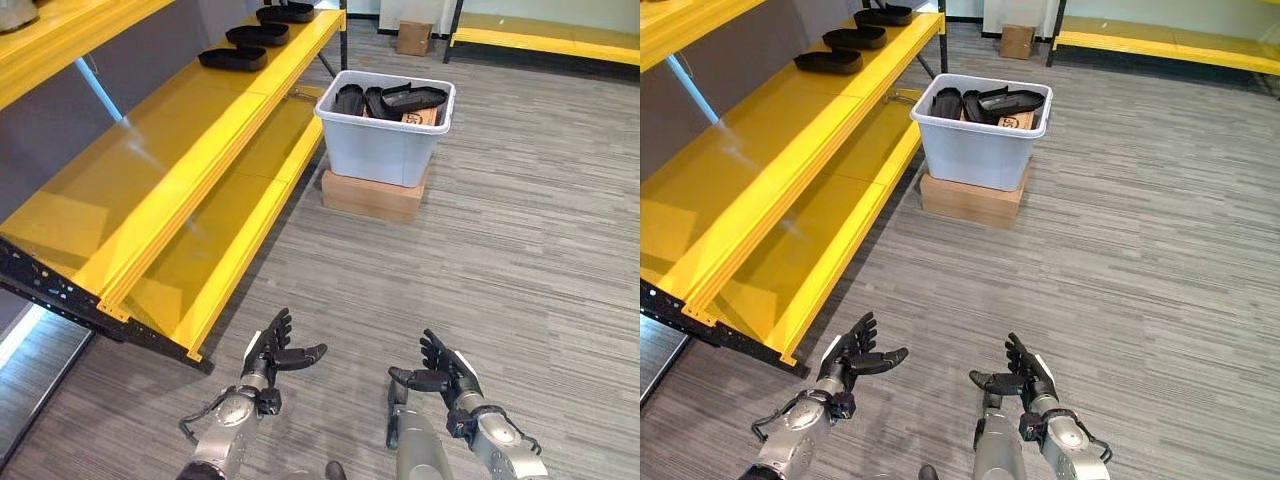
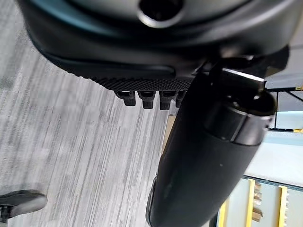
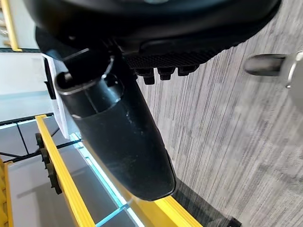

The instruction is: Move parts from the plastic box to the shelf.

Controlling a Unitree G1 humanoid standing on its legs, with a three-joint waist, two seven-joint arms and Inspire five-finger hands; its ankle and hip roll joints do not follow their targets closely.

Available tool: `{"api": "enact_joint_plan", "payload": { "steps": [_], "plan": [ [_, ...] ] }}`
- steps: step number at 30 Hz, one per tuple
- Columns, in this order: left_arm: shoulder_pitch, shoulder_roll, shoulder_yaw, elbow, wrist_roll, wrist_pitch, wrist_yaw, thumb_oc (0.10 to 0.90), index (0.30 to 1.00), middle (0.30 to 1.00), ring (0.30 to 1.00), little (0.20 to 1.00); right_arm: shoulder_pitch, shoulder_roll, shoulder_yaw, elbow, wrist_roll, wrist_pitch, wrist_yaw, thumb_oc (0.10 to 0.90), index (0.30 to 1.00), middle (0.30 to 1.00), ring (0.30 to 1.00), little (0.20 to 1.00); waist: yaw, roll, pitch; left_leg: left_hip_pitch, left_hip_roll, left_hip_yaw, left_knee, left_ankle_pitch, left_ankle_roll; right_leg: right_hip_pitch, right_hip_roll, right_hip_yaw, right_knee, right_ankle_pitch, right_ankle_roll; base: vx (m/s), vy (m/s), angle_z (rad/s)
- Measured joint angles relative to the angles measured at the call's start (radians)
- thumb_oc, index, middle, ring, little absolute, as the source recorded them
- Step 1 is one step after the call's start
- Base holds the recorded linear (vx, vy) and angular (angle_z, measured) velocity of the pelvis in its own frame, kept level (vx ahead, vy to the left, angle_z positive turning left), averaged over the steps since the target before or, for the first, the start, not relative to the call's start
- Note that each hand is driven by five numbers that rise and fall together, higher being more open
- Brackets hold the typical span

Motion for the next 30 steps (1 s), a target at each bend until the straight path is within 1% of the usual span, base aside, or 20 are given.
{"api": "enact_joint_plan", "payload": {
  "steps": [2,4,5,6,7,8,9,11,12,13,14,15,16,18,20,21,22,26,29,30],
  "plan": [
    [0.003,-0.012,0.000,0.002,0.000,0.000,0.001,0.900,1.000,1.000,1.000,1.000,0.002,-0.009,0.000,0.004,0.000,0.003,0.001,0.900,1.000,1.000,1.000,1.000,-0.005,0.008,-0.001,0.033,0.027,-0.012,0.035,-0.033,-0.037,0.028,0.019,0.006,0.043,0.058,-0.022,0.26,-0.230,0.32],
    [0.006,-0.034,0.000,-0.002,0.000,-0.002,0.000,0.900,1.000,1.000,1.000,1.000,-0.012,-0.032,0.001,0.006,0.000,0.004,0.002,0.900,1.000,1.000,1.000,1.000,-0.011,0.044,-0.018,0.036,0.094,-0.008,0.086,-0.039,-0.075,0.029,0.079,-0.019,0.119,-0.003,-0.069,0.36,-0.387,0.09],
    [0.005,-0.035,0.000,0.000,0.000,-0.002,0.001,0.900,1.000,1.000,1.000,1.000,-0.026,-0.034,-0.001,0.010,0.000,0.006,0.001,0.900,1.000,1.000,1.000,1.000,-0.007,0.044,-0.018,0.016,0.128,-0.008,0.183,-0.038,-0.092,0.050,0.098,-0.017,0.122,-0.023,-0.078,0.20,-0.305,-0.23],
    [0.007,-0.039,0.003,0.003,-0.002,-0.002,0.002,0.900,1.000,1.000,1.000,1.000,-0.035,-0.038,-0.002,0.019,0.000,0.004,0.002,0.900,1.000,1.000,1.000,1.000,-0.002,0.044,-0.017,-0.018,0.158,-0.014,0.291,-0.009,-0.137,0.073,0.128,-0.029,0.134,-0.052,-0.101,0.28,-0.448,-0.23],
    [0.006,-0.044,0.004,0.003,-0.003,-0.003,0.002,0.900,1.000,1.000,1.000,1.000,-0.038,-0.041,-0.008,0.021,0.000,0.004,0.002,0.900,1.000,1.000,1.000,1.000,0.002,0.039,-0.019,-0.096,0.190,-0.028,0.457,0.048,-0.172,0.091,0.147,-0.029,0.138,-0.074,-0.128,0.13,-0.279,-0.50],
    [0.011,-0.053,0.003,0.006,-0.003,-0.005,0.002,0.900,1.000,1.000,1.000,1.000,-0.046,-0.052,-0.013,0.031,0.000,0.000,0.000,0.900,1.000,1.000,1.000,1.000,0.022,0.030,-0.025,-0.176,0.227,-0.068,0.643,0.195,-0.189,0.113,0.164,-0.009,0.143,-0.107,-0.148,0.20,-0.363,-0.53],
    [0.010,-0.054,0.000,0.006,-0.003,-0.004,0.001,0.900,1.000,1.000,1.000,1.000,-0.046,-0.059,-0.014,0.031,0.001,-0.005,-0.002,0.900,1.000,1.000,1.000,1.000,0.033,0.023,-0.027,-0.209,0.233,-0.085,0.719,0.300,-0.203,0.126,0.180,0.004,0.144,-0.123,-0.154,0.21,-0.296,-0.70],
    [0.012,-0.053,0.002,0.005,-0.003,-0.005,0.001,0.900,1.000,1.000,1.000,1.000,-0.048,-0.063,-0.015,0.034,0.001,-0.006,-0.006,0.900,1.000,1.000,1.000,1.000,0.040,-0.002,-0.029,-0.260,0.242,-0.082,0.794,0.321,-0.194,0.155,0.189,0.010,0.144,-0.145,-0.188,0.24,-0.188,-0.25],
    [0.006,-0.056,0.000,-0.002,-0.003,-0.006,-0.002,0.900,1.000,1.000,1.000,1.000,-0.046,-0.071,-0.019,0.042,0.001,-0.006,-0.019,0.900,1.000,1.000,1.000,1.000,0.043,-0.028,-0.025,-0.317,0.241,-0.064,0.789,0.257,-0.167,0.187,0.199,0.018,0.126,-0.147,-0.186,0.36,-0.100,-0.07],
    [0.016,-0.056,0.001,-0.010,-0.003,-0.006,-0.001,0.900,1.000,1.000,1.000,1.000,-0.050,-0.073,-0.019,0.044,0.000,-0.007,-0.025,0.900,1.000,1.000,1.000,1.000,0.056,-0.039,-0.022,-0.356,0.238,-0.036,0.725,0.234,-0.152,0.214,0.205,0.020,0.112,-0.150,-0.198,0.38,-0.028,-0.10],
    [0.028,-0.055,0.002,-0.013,-0.003,-0.005,0.000,0.900,1.000,1.000,1.000,1.000,-0.051,-0.071,-0.021,0.045,0.001,-0.009,-0.028,0.900,1.000,1.000,1.000,1.000,0.061,-0.041,-0.022,-0.381,0.233,-0.026,0.637,0.218,-0.139,0.239,0.220,0.037,0.087,-0.160,-0.199,0.41,0.012,-0.42],
    [0.046,-0.050,0.003,-0.019,-0.003,-0.006,0.001,0.900,1.000,1.000,1.000,1.000,-0.050,-0.068,-0.017,0.043,0.000,-0.010,-0.029,0.900,1.000,1.000,1.000,1.000,0.076,-0.040,-0.022,-0.371,0.230,-0.020,0.469,0.205,-0.131,0.269,0.236,0.048,0.064,-0.152,-0.195,0.31,0.061,-0.44],
    [0.058,-0.045,0.007,-0.019,-0.003,-0.004,0.002,0.900,1.000,1.000,1.000,1.000,-0.050,-0.064,-0.012,0.041,0.000,-0.010,-0.029,0.900,1.000,1.000,1.000,1.000,0.081,-0.037,-0.022,-0.358,0.231,-0.025,0.312,0.208,-0.133,0.293,0.248,0.048,0.045,-0.152,-0.194,0.21,0.039,-0.45],
    [0.067,-0.034,0.011,-0.017,-0.003,-0.005,0.003,0.900,1.000,1.000,1.000,1.000,-0.048,-0.059,-0.006,0.042,0.000,-0.012,-0.024,0.900,1.000,1.000,1.000,1.000,0.082,-0.030,-0.022,-0.369,0.255,-0.034,0.150,0.242,-0.144,0.323,0.274,0.051,0.018,-0.153,-0.190,0.21,0.047,-0.26],
    [0.072,-0.022,0.012,-0.014,-0.003,-0.005,0.003,0.900,1.000,1.000,1.000,1.000,-0.039,-0.059,0.005,0.044,-0.001,-0.011,-0.023,0.900,1.000,1.000,1.000,1.000,0.085,-0.017,-0.021,-0.346,0.285,-0.076,-0.051,0.310,-0.158,0.362,0.306,0.059,-0.015,-0.154,-0.187,0.48,0.102,-0.27],
    [0.071,-0.022,0.012,-0.013,-0.003,-0.004,0.003,0.900,1.000,1.000,1.000,1.000,-0.034,-0.059,0.007,0.047,-0.002,-0.011,-0.022,0.900,1.000,1.000,1.000,1.000,0.088,-0.010,-0.021,-0.346,0.299,-0.090,-0.097,0.337,-0.162,0.379,0.319,0.074,-0.027,-0.169,-0.175,0.37,0.076,-0.24],
    [0.071,-0.023,0.011,-0.012,-0.002,-0.005,0.003,0.900,1.000,1.000,1.000,1.000,-0.032,-0.060,0.007,0.048,-0.003,-0.011,-0.022,0.900,1.000,1.000,1.000,1.000,0.090,-0.006,-0.022,-0.338,0.306,-0.091,-0.114,0.348,-0.162,0.383,0.321,0.072,-0.028,-0.162,-0.186,0.23,0.064,-0.21],
    [0.071,-0.022,0.010,-0.015,-0.003,-0.005,0.002,0.900,1.000,1.000,1.000,1.000,-0.017,-0.062,0.006,0.047,-0.019,-0.010,-0.013,0.900,1.000,1.000,1.000,1.000,0.092,0.013,-0.022,-0.286,0.306,-0.050,-0.141,0.382,-0.144,0.395,0.322,0.112,-0.021,-0.195,-0.171,0.33,0.096,-0.25],
    [0.062,-0.023,0.003,-0.024,-0.002,-0.004,-0.001,0.900,1.000,1.000,1.000,1.000,0.000,-0.065,0.000,0.048,-0.019,-0.005,-0.009,0.900,1.000,1.000,1.000,1.000,0.088,0.027,-0.021,-0.220,0.270,-0.036,-0.149,0.389,-0.114,0.385,0.295,0.117,0.037,-0.260,-0.137,0.47,0.168,0.03],
    [0.055,-0.021,0.003,-0.022,-0.002,-0.003,0.001,0.900,1.000,1.000,1.000,1.000,0.005,-0.056,-0.002,0.043,-0.019,0.002,-0.009,0.900,1.000,1.000,1.000,1.000,0.092,0.001,-0.023,-0.213,0.233,-0.011,-0.132,0.375,-0.085,0.368,0.249,0.116,0.087,-0.301,-0.116,0.33,0.170,0.03]
  ]
}}
